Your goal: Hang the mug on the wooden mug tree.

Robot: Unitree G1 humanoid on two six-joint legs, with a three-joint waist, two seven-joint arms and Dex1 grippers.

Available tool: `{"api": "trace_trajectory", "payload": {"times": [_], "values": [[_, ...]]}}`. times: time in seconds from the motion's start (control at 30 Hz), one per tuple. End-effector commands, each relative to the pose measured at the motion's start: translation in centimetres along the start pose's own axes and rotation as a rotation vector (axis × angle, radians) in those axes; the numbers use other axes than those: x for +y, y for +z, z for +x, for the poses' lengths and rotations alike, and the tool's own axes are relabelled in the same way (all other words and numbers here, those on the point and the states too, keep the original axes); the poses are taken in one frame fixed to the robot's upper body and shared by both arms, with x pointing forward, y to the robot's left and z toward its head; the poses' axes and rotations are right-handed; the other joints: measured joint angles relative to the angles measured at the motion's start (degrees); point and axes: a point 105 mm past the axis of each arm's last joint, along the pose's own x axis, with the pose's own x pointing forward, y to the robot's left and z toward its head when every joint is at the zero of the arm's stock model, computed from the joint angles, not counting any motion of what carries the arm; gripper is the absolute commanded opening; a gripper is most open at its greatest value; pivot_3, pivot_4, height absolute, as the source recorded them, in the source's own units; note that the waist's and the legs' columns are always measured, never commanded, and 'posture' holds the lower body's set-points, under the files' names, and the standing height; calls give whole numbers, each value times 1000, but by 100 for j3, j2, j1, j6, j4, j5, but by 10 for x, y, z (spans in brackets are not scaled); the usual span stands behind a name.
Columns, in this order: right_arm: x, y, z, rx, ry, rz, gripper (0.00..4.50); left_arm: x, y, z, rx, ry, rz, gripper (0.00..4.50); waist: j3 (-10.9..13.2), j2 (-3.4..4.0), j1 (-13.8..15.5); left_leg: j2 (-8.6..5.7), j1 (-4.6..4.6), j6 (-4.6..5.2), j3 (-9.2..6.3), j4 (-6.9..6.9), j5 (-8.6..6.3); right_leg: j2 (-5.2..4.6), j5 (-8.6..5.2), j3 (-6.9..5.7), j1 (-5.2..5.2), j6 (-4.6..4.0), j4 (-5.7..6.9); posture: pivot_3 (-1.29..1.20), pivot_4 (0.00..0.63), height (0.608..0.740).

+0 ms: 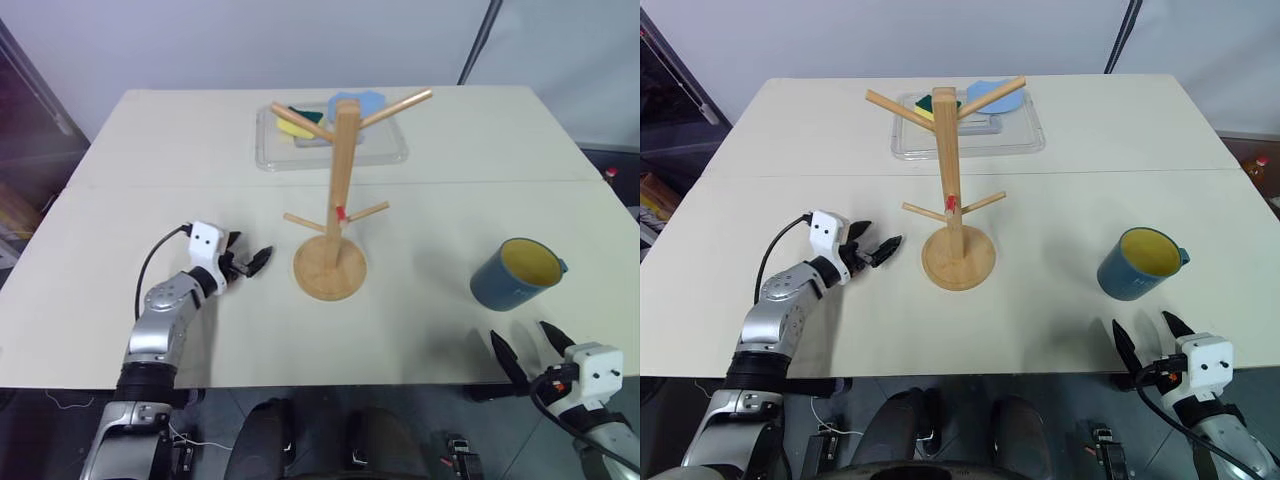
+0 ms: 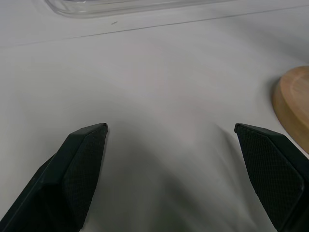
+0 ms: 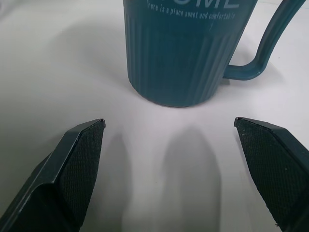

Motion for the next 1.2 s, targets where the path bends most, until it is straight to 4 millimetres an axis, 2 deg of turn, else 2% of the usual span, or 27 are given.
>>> {"api": "trace_trajectory", "payload": {"times": [0.03, 0.33, 0.5, 0.67, 0.8, 0.9, 1.07, 1.2], "values": [[-6, 9, -2, -33, -12, -35, 4452, 4, 16, -3, -48, 10, 24, 4500, 0, 0, 0, 0, 0, 0, 0, 0, 0, 0, 0, 0, 0, 0, 0, 0, 150, 740], [-13, 9, -2, -31, -39, -36, 4452, 5, 14, -8, -42, 7, 29, 4500, 0, 0, -8, 0, 0, 0, 1, 0, 0, 0, 0, 0, 0, 0, 0, 0, 150, 740], [-19, 7, -5, -24, -64, -25, 4452, -11, 25, -20, -110, -84, 32, 4500, 0, 1, -2, 0, 0, 0, 1, 0, 0, -1, 0, 1, 0, 0, 0, 0, 150, 740], [-30, 12, -7, -45, -111, -5, 4452, -45, 33, -42, -119, -320, -4, 4500, -2, 5, -17, 2, 1, -1, 1, -1, -1, -2, -1, 4, -1, -4, 0, 0, 150, 740], [-35, 17, -5, -57, -121, -19, 4452, -94, 44, -69, -87, -640, -32, 4500, -5, 15, -28, 2, 2, -2, 1, -4, -1, -4, -10, 8, -2, -20, -1, 0, 150, 740], [-40, 21, -2, -68, -134, -29, 4452, -118, 48, -80, -45, -787, -7, 4500, -13, 31, -24, 2, 2, -2, 1, -2, -1, -5, -12, 11, -1, -29, -4, 0, 150, 740], [-51, 26, 4, -80, -150, -52, 4452, -140, 49, -84, -18, -888, 60, 4500, -20, 46, -10, 0, 3, 0, 5, -3, -1, -4, -12, 15, 1, -30, -9, 0, 150, 740], [-63, 31, 11, -93, -161, -74, 4452, -146, 47, -82, -23, -899, 92, 4500, -21, 47, -17, -1, 4, 2, 11, -3, 0, -2, -9, 16, 1, -25, -8, 0, 150, 740]]}}
